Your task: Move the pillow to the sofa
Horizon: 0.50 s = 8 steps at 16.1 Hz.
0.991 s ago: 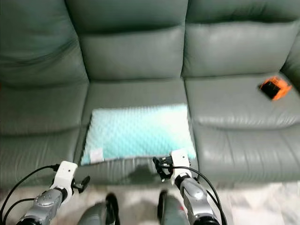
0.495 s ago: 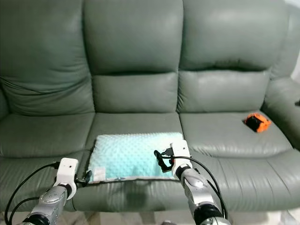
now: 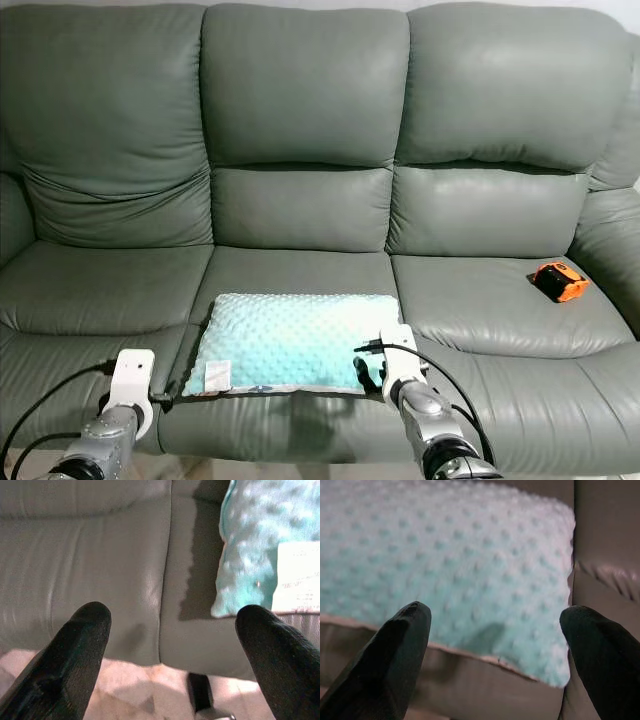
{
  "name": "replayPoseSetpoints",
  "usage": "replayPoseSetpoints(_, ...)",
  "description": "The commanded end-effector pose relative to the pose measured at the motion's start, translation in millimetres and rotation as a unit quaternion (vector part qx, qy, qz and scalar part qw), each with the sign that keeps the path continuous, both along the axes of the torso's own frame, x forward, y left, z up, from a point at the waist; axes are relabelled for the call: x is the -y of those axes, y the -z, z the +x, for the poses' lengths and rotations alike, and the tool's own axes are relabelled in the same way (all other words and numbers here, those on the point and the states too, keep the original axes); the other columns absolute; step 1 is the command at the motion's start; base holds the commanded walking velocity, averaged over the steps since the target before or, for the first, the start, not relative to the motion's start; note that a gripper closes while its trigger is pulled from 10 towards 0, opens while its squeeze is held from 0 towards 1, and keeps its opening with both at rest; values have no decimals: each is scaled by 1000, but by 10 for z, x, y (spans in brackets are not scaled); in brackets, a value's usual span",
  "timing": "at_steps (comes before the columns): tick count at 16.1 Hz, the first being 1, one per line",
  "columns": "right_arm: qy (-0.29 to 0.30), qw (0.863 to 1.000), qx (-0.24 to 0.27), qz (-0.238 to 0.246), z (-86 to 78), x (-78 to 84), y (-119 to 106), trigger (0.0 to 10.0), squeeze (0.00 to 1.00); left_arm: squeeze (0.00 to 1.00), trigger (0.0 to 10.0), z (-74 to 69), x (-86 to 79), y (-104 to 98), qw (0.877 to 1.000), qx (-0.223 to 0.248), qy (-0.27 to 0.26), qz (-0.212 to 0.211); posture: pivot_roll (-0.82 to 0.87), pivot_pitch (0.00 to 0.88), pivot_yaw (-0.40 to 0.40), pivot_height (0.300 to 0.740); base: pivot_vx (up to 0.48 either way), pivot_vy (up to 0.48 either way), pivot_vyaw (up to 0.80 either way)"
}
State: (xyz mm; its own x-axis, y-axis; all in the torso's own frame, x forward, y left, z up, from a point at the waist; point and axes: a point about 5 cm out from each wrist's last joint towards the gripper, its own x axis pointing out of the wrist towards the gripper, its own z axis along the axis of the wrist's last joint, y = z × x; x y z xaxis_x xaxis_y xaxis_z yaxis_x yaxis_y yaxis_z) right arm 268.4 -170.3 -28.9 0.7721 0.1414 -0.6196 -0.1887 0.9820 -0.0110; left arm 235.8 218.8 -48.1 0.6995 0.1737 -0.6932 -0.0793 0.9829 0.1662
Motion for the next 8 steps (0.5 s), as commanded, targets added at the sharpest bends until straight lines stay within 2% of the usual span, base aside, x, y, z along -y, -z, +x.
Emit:
replayPoseSetpoints(1,-4,1000,-20,9,-52,-73,56,10000,0,0,10000,-63,35,57,1000,-21,-11,-8,-178,0,-24,740,0,0,0)
replayPoseSetpoints(3,19,999,-21,17,-22,-21,35,10000,0,0,10000,-57,99,68,999,-27,8,-15,-180,0,-25,740,0,0,0)
replayPoseSetpoints(4,3,1000,-28,3,-51,-26,59,10000,0,0,10000,-55,101,68,999,-27,3,-23,-179,0,-25,740,0,0,0)
replayPoseSetpoints(6,31,999,-30,24,-39,-24,54,10000,0,0,10000,-98,95,97,999,-39,10,-26,-178,0,-22,740,0,0,0)
replayPoseSetpoints(8,30,999,-28,26,-15,-29,36,10000,0,0,10000,-122,82,110,999,-43,0,-30,-179,0,-19,740,0,0,0)
